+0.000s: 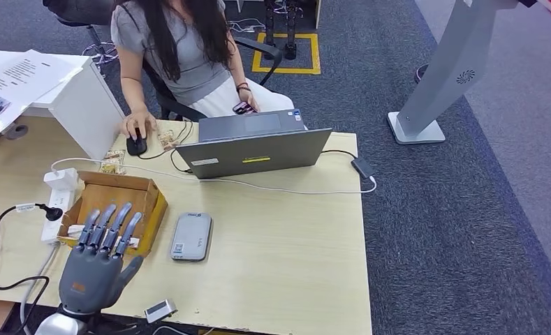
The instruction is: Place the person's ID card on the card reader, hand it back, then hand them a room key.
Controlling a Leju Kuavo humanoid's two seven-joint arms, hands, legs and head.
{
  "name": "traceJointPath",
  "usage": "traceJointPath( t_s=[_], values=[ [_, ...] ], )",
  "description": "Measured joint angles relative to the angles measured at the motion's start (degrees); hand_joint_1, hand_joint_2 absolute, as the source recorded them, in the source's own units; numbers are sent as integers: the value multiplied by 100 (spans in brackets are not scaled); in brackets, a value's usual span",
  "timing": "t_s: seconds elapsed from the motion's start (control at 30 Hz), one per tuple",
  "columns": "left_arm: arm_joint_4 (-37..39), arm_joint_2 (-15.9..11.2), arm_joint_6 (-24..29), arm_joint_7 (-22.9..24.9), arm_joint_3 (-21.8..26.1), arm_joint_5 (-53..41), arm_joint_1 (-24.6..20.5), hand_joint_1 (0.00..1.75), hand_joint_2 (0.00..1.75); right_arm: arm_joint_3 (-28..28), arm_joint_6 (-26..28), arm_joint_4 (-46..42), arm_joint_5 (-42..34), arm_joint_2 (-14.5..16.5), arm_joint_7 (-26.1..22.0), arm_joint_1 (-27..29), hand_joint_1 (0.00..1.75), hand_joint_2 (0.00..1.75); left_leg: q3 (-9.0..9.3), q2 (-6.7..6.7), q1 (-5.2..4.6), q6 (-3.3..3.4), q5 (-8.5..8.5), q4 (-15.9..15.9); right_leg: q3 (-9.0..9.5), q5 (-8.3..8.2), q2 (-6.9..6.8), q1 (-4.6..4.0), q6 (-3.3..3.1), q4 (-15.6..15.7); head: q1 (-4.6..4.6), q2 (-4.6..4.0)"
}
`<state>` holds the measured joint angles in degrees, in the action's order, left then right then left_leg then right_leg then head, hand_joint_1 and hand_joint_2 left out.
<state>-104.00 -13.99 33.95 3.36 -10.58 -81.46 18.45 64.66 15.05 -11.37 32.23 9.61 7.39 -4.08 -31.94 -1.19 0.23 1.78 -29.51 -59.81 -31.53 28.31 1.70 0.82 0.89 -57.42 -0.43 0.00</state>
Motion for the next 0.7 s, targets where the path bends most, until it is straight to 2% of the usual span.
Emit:
traceJointPath(
  t_s=[0.13,0.27,0.37,0.5,0.7],
  values=[
    [-168,-126,-213,164,-54,61,281,0,175,46,1,0,-13,3,-10,-7,0,175,-1,-6,0,0,0,0,4,0,-8,0,0,0,-1,0],
    [-181,-376,-1104,521,-102,446,469,0,175,107,-9,0,-21,3,-39,-4,0,175,2,-5,1,0,2,1,5,0,-9,-1,0,0,-1,0],
    [40,-493,-1493,504,-18,768,439,0,175,121,-23,0,37,3,-26,-4,0,175,1,-15,1,-1,5,1,7,0,-18,-1,0,-1,0,0],
    [422,-475,-1634,224,287,906,267,0,175,121,-67,0,83,3,-6,-11,0,175,2,-16,3,-2,6,0,10,-1,-19,-1,0,-2,0,0],
    [638,-432,-1682,153,485,896,174,0,175,121,-82,0,94,3,4,-12,0,175,1,-16,3,-1,6,0,10,-1,-19,3,1,-1,1,0]
  ],
)
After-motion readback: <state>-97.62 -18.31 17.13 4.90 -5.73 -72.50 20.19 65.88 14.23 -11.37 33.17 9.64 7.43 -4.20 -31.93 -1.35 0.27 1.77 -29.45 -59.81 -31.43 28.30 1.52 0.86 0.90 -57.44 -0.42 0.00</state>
